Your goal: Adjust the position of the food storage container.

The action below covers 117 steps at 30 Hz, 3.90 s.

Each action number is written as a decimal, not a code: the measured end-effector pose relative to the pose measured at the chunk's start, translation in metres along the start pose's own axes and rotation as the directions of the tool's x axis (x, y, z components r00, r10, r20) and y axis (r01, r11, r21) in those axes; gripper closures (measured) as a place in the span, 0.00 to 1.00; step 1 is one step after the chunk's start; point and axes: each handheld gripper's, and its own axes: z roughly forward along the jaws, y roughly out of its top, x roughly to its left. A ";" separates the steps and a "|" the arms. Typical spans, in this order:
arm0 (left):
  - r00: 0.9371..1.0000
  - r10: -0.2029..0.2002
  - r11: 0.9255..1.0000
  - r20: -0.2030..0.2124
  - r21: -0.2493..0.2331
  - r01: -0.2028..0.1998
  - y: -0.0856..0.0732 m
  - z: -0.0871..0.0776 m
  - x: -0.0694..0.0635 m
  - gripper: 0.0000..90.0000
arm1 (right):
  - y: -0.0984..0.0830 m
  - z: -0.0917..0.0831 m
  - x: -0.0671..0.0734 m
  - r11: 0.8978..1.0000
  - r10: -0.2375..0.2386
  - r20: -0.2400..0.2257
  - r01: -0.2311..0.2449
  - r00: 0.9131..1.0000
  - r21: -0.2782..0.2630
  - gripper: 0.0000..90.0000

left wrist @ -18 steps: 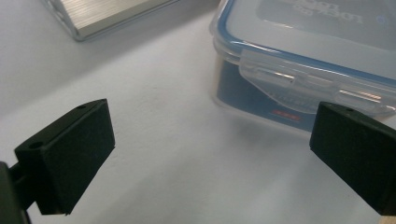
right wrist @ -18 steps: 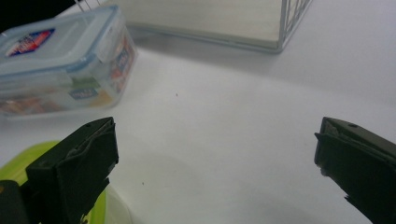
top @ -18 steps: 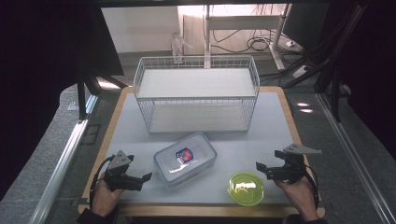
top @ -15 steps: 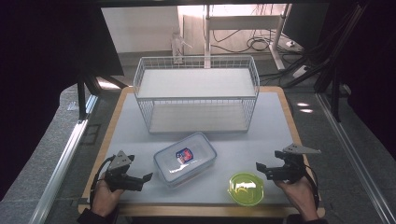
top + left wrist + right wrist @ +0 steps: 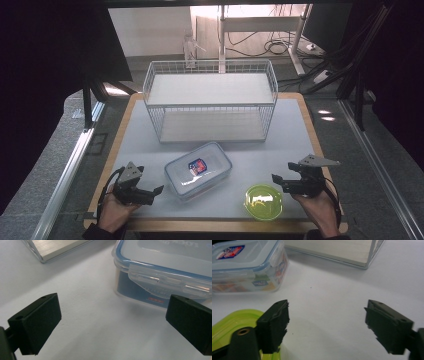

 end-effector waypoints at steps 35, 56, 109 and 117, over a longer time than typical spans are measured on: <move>0.999 -0.011 0.999 -0.041 -0.032 0.010 0.000 -0.005 0.001 0.01 | -0.003 -0.010 0.108 0.969 -0.201 -0.234 0.228 0.951 0.092 1.00; 0.999 -0.005 1.000 -0.047 -0.021 0.004 0.000 -0.004 0.000 0.02 | -0.012 -0.004 0.118 0.960 -0.169 -0.306 0.227 0.937 0.162 1.00; 0.999 -0.031 0.998 -0.036 0.049 0.033 0.001 0.002 -0.001 0.11 | -0.002 -0.003 -0.003 0.982 -0.074 -0.018 0.076 0.997 0.173 1.00; 0.999 -0.034 0.998 -0.032 0.061 0.036 0.001 0.002 -0.001 0.11 | -0.001 -0.007 -0.021 0.986 -0.042 0.027 0.037 0.999 0.164 1.00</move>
